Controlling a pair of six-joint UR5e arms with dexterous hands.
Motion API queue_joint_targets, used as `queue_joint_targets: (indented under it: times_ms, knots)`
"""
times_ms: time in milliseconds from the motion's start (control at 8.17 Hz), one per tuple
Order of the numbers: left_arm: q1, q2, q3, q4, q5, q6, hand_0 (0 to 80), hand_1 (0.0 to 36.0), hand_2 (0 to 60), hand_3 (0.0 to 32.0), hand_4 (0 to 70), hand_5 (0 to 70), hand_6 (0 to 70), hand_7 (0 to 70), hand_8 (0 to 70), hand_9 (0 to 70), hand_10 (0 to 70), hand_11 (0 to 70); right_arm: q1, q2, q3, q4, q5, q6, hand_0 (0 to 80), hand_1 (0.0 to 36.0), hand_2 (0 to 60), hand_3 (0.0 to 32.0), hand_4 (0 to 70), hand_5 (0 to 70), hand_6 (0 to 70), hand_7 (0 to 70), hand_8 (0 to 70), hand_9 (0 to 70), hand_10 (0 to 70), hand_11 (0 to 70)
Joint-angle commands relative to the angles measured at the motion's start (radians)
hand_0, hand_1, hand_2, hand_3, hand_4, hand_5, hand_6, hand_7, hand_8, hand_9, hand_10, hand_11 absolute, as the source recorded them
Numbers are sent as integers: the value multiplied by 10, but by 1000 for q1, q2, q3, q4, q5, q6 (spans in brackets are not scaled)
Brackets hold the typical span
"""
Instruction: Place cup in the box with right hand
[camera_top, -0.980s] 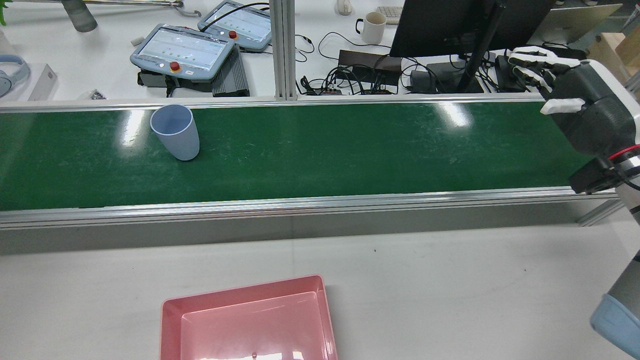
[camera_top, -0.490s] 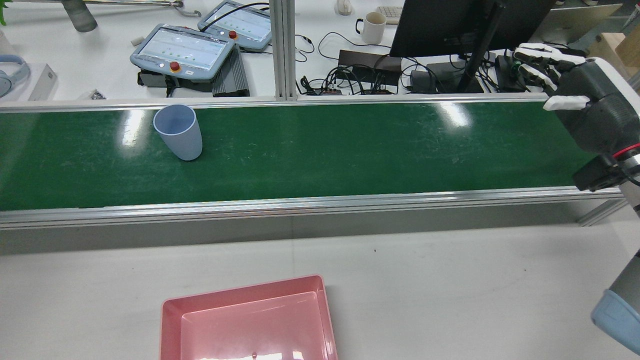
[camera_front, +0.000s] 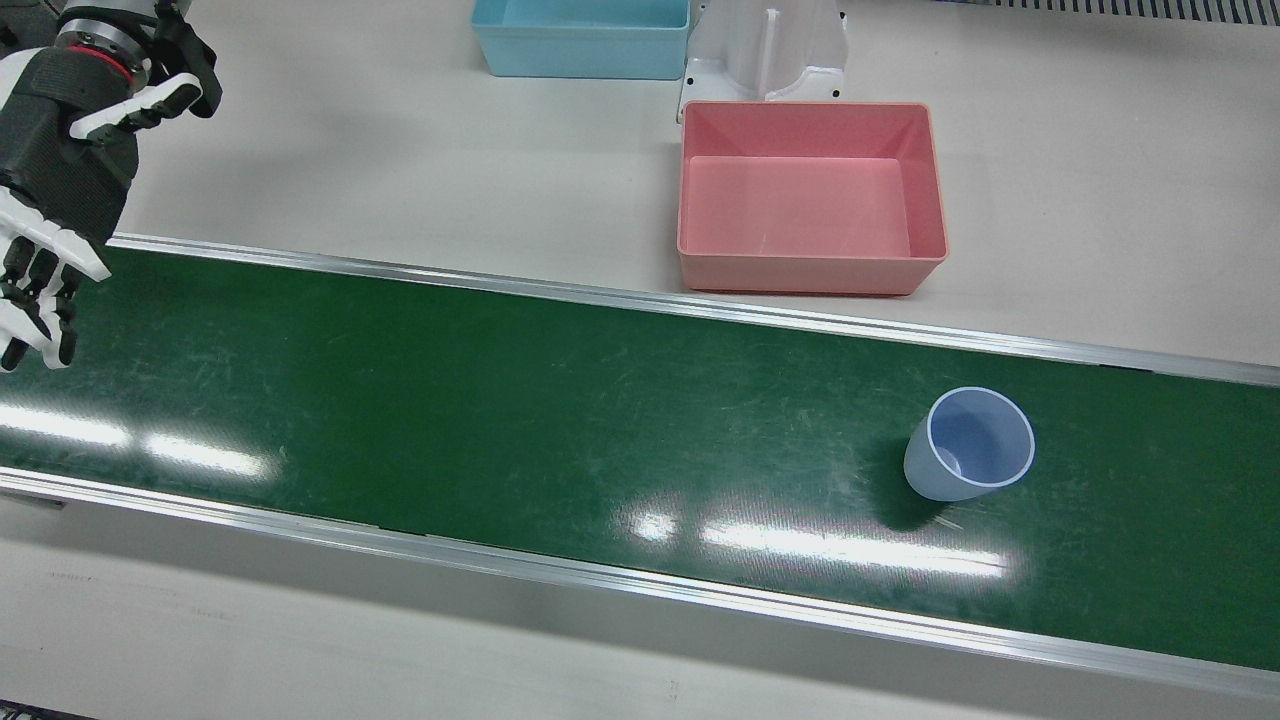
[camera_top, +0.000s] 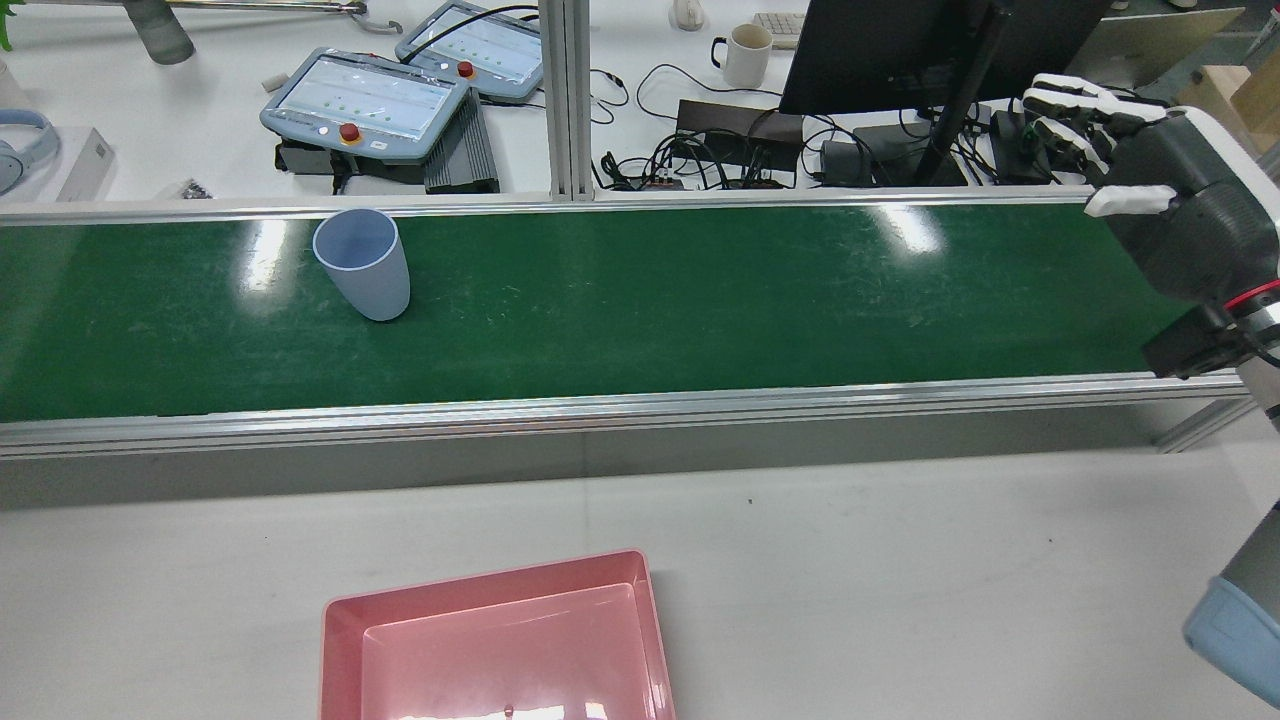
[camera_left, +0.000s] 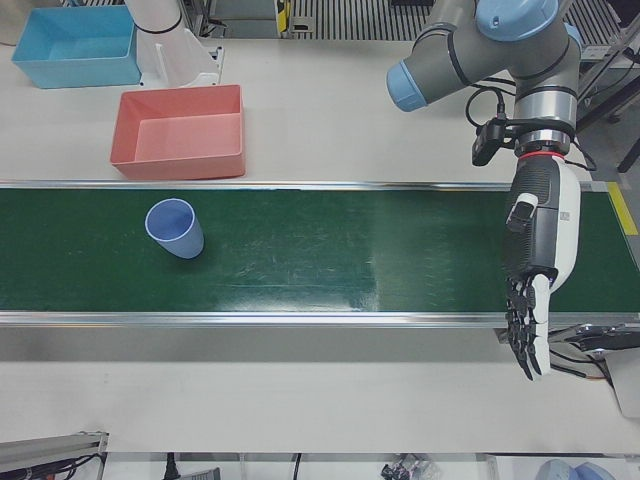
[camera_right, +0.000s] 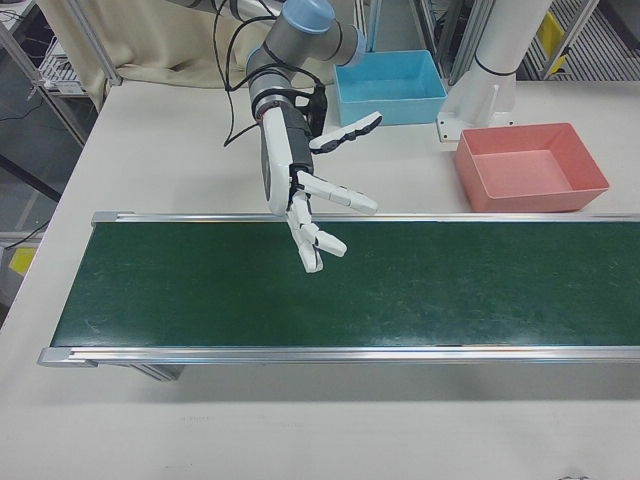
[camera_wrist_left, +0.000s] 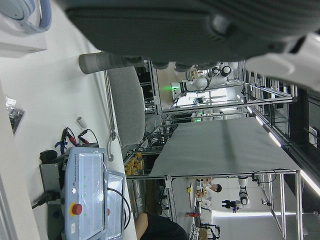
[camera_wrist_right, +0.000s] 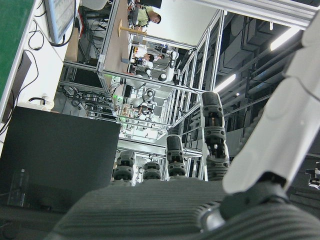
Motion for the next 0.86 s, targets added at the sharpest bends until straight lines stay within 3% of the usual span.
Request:
queue_joint_targets:
  times_ms: [0, 122, 735]
  knots:
    - [0, -1, 0, 0, 0, 1, 0, 0, 0, 0, 0, 0, 0, 0, 0, 0, 0, 0, -19, 6, 16, 1, -3, -1, 491, 37, 0, 22, 306, 34, 56, 282, 19, 67, 75, 117]
    - [0, 1, 0, 0, 0, 1, 0, 0, 0, 0, 0, 0, 0, 0, 0, 0, 0, 0, -12, 5, 14, 1, -9, -3, 490, 37, 0, 10, 315, 33, 59, 292, 21, 72, 75, 118]
    - [0, 1, 0, 0, 0, 1, 0, 0, 0, 0, 0, 0, 0, 0, 0, 0, 0, 0, -50, 6, 13, 1, -18, -4, 493, 41, 0, 10, 322, 35, 62, 310, 22, 75, 78, 121]
